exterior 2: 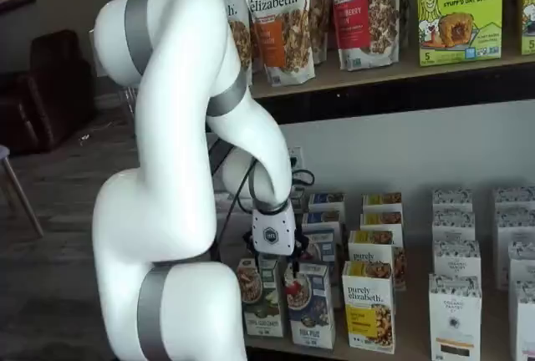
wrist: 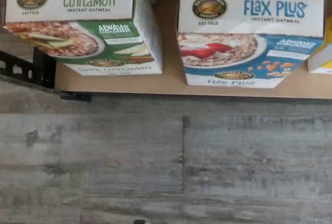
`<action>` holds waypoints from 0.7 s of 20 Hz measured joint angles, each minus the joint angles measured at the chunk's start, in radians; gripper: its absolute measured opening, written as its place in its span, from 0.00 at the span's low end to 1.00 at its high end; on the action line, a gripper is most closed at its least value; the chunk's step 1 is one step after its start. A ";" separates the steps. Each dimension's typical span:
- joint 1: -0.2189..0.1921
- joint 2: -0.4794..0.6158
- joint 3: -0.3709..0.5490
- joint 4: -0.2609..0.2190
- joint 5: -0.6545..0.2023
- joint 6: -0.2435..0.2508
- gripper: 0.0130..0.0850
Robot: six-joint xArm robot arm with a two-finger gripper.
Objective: Pick up the blue and white box that is on the bottom shelf, the second box from the left
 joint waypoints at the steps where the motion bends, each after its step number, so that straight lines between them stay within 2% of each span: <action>1: 0.004 0.010 -0.006 0.002 -0.004 0.002 1.00; 6: 0.013 0.052 -0.034 -0.051 -0.023 0.059 1.00; 14: 0.004 0.101 -0.058 -0.084 -0.066 0.078 1.00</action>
